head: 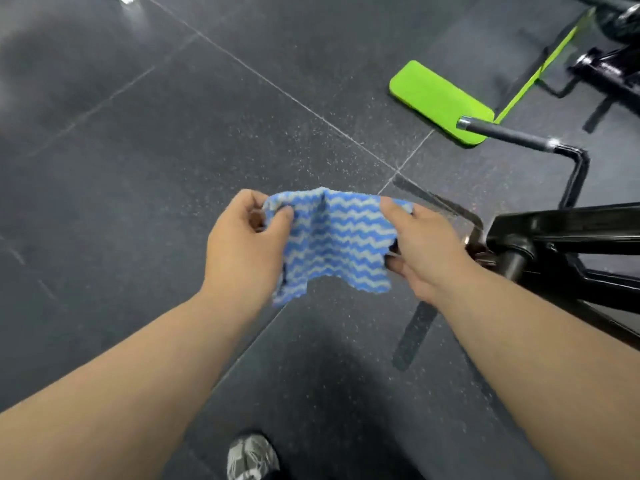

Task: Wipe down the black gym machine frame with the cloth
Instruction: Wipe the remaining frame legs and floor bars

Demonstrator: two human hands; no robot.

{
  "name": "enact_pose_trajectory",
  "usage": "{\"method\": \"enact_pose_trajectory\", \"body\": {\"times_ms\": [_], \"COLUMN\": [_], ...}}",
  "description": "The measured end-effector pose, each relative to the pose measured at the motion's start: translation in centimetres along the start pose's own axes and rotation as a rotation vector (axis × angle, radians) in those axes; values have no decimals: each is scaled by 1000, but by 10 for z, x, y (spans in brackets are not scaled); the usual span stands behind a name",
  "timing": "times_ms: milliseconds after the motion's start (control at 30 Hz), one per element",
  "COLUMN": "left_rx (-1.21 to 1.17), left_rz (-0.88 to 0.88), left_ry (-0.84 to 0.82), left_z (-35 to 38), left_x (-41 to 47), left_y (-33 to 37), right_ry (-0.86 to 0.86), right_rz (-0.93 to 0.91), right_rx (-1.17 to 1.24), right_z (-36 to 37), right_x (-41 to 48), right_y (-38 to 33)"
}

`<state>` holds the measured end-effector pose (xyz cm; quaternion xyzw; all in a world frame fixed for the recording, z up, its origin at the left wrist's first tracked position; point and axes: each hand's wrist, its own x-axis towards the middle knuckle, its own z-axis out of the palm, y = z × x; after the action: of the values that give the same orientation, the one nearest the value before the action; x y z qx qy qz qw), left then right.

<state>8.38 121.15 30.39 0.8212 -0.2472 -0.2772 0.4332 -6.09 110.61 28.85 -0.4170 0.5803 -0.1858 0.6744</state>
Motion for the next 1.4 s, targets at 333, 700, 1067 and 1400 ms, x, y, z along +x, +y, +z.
{"method": "enact_pose_trajectory", "body": {"times_ms": [333,700,1067,1400], "left_rx": [-45,3,358,431], "left_rz": [47,175,591,854], "left_ry": [-380,-705,-1072,-1209], "left_z": [73,202,372,566], "left_x": [200,369,478,452], "left_y": [148,273,393,485], "right_ry": [-201,95,542,893], "right_rz": [48,-10,-40,-88], "right_rx": [522,343,656,962], "right_z": [30,-72,-161,-299], "right_x": [138,288,377,423], "right_y": [-165,-271,-352,-369]}}
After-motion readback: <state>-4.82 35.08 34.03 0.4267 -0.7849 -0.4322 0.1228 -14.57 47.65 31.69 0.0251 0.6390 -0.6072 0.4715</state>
